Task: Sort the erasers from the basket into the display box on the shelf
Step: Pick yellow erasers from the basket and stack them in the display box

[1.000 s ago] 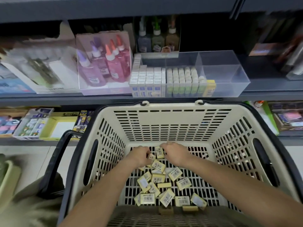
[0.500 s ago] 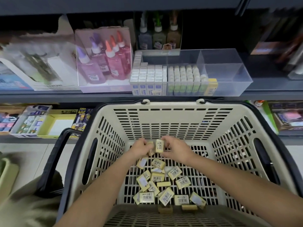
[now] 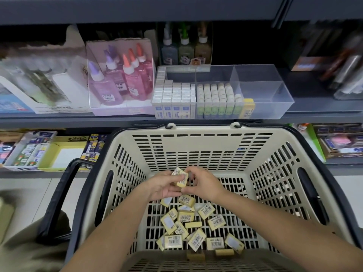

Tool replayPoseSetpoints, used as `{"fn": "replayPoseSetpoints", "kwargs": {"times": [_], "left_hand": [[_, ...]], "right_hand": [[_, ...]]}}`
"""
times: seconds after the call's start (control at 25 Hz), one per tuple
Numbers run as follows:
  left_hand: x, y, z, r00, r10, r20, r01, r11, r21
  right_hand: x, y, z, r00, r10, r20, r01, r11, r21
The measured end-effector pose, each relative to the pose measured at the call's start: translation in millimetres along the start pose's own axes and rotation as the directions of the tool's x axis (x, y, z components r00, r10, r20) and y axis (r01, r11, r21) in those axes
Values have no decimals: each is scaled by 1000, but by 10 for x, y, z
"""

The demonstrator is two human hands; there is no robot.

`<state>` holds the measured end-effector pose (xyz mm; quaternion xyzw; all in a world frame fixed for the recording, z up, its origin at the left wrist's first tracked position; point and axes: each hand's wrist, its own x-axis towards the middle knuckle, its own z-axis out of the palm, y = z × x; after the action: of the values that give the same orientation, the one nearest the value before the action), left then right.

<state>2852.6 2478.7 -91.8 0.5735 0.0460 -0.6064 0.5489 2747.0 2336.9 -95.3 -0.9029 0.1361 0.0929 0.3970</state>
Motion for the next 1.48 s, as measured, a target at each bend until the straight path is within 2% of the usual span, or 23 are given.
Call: {"fn": "replayPoseSetpoints", "kwargs": {"times": [0.12,0.2,0.36,0.48,0.6,0.72,0.8,0.92,1.0,1.12,1.16,1.24,1.32,1.4,1.48], "left_hand": [[15,-33,44,999,6,44,-13,989,145],[59,-54,71,999,50,16,-52,991,126],[54,4,-45,995,55,-83,-52,998,38],[24,-14,-104,991,45,-125,-33,995,95],[23,-37,-48,985,74,-154,-50,987,153],[23,-37,48,991,52,-126,-31,987,158],[3,-20,132,999,8,-33,-4,993,117],[7,-17,264,997,11,71,-14,999,44],[29,-33,326,998,29,64,-31,999,33],[59,-28,353,995,73,-62,-69,996,62],[63,-17,338,991,79,-110,-72,996,60],[61,0,282,982,68,-174,-62,997,40],[48,-5,231,976,59,-208,-52,998,40],[30,-1,226,972,65,-225,-56,997,48],[10,32,263,971,85,-225,-70,995,73]], "right_hand": [[-1,-25,-35,1000,-9,10,9,1000,24],[-16,22,-82,998,41,51,-41,999,6],[-90,80,82,960,196,197,-133,946,-294],[-100,74,245,930,204,307,-84,928,-363],[-88,48,147,947,156,280,-127,985,-121],[-76,17,-78,971,125,205,-155,978,137],[-86,23,-220,983,122,134,-148,968,202],[-98,74,-337,990,138,39,-143,971,192],[-77,105,-385,985,162,61,-173,949,264],[-28,237,-447,961,272,55,-273,893,359],[-21,300,-459,950,309,28,-305,912,276],[-38,434,-398,944,330,26,-326,940,-104],[-67,494,-267,946,315,77,-263,884,-387],[-62,496,-185,963,254,90,-175,844,-508],[-35,463,-254,975,204,85,-137,859,-494]]}}
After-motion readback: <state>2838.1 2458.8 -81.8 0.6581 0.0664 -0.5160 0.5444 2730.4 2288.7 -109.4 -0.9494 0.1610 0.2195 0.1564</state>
